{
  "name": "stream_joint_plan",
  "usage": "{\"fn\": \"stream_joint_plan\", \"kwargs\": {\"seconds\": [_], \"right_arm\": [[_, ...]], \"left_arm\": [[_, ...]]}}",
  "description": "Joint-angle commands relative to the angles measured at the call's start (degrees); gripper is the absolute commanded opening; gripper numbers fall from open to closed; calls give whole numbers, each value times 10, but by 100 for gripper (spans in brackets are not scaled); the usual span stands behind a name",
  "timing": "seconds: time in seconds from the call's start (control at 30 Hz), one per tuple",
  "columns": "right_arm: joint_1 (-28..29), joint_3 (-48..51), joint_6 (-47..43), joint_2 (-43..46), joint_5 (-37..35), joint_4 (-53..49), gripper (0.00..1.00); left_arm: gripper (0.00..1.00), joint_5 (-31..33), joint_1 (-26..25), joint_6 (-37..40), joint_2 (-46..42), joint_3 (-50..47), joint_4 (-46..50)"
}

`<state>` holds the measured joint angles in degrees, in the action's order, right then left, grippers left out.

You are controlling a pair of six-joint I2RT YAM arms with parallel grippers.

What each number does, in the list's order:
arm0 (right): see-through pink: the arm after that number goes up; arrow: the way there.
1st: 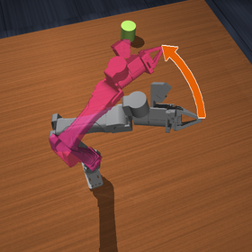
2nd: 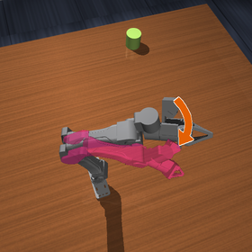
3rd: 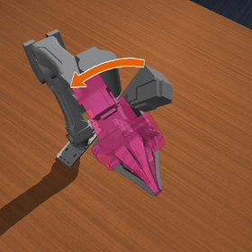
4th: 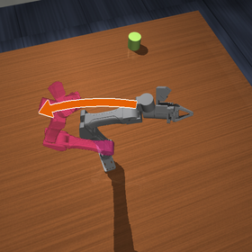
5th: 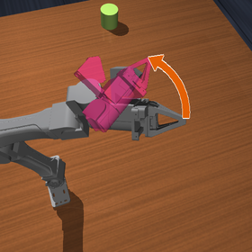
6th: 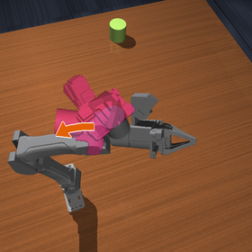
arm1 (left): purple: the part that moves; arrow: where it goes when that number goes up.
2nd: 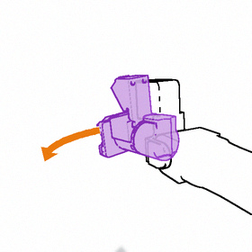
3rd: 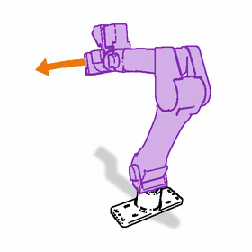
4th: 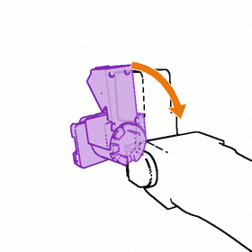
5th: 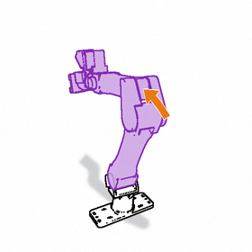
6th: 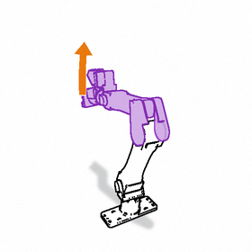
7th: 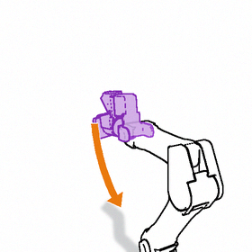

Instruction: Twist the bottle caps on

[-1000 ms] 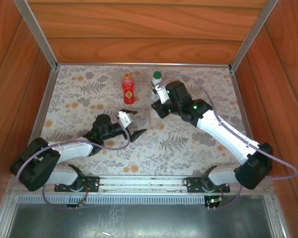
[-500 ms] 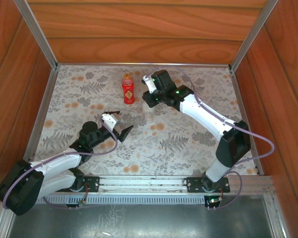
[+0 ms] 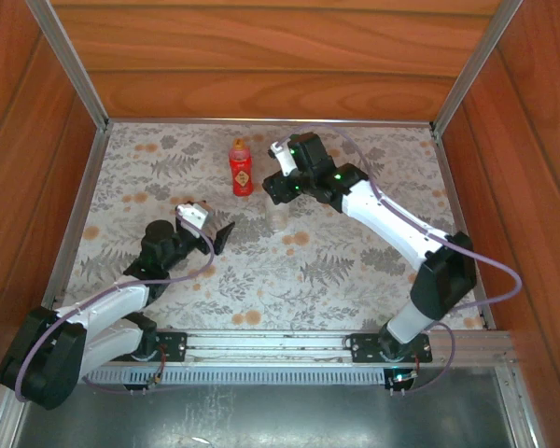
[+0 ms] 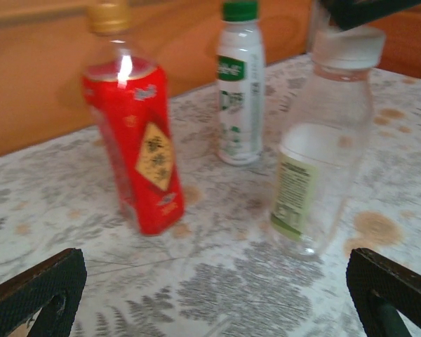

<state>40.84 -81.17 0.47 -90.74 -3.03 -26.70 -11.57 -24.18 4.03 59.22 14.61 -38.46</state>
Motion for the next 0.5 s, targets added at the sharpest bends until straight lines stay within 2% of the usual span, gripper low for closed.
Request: {"fn": "stream_joint_plan", "kwargs": {"seconds": [0.0,0.17,0.3,0.47], "right_arm": [[-2,37,-11,68,-27,62,86],[-38,164,-21,166,-102,183,100],[-124,336,-50,236,-147,358,100],[-245,481,-43,254,-153,458,100]], "left_arm": [[100,39,41,6,4,27,12],[100,127,127,29,22,41,21],[100,174,181,32,64,40,20],[100,186,207,14,121,27,-32]]}}
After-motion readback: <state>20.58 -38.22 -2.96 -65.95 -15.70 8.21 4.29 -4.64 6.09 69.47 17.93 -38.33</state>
